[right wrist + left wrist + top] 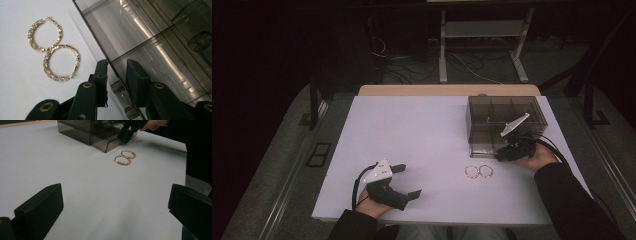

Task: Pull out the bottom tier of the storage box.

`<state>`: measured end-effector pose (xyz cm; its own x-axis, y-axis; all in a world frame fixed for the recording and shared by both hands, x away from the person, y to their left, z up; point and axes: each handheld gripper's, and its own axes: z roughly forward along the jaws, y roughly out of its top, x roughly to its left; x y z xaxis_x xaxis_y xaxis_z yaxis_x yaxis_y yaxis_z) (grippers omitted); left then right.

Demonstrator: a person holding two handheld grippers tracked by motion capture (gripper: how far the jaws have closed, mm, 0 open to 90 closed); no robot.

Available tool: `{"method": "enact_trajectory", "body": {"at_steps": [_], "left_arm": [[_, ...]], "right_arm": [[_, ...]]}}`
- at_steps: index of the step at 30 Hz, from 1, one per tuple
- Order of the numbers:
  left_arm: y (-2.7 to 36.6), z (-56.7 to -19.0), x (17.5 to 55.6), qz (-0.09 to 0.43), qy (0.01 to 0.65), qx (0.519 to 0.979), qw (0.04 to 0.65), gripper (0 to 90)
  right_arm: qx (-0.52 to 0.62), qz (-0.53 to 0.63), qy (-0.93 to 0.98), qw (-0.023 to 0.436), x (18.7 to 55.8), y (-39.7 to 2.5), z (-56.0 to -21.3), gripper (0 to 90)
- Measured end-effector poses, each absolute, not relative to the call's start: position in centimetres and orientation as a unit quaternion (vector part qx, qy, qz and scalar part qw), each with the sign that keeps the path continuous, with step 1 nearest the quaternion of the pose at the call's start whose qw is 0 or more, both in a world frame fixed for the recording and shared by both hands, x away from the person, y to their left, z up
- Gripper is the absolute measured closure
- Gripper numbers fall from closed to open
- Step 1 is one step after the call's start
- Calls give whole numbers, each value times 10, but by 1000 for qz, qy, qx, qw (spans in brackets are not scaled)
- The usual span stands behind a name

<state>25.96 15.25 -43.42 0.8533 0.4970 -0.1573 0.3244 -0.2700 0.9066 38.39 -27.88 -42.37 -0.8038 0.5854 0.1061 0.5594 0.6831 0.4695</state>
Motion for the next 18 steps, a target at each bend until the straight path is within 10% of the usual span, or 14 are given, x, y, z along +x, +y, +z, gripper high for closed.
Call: {"method": "enact_trajectory", "body": {"at_steps": [18], "left_arm": [[152,-435,259,79,257,796,542,0]], "right_arm": [[304,251,919,4,376,-283,-424,708]]}}
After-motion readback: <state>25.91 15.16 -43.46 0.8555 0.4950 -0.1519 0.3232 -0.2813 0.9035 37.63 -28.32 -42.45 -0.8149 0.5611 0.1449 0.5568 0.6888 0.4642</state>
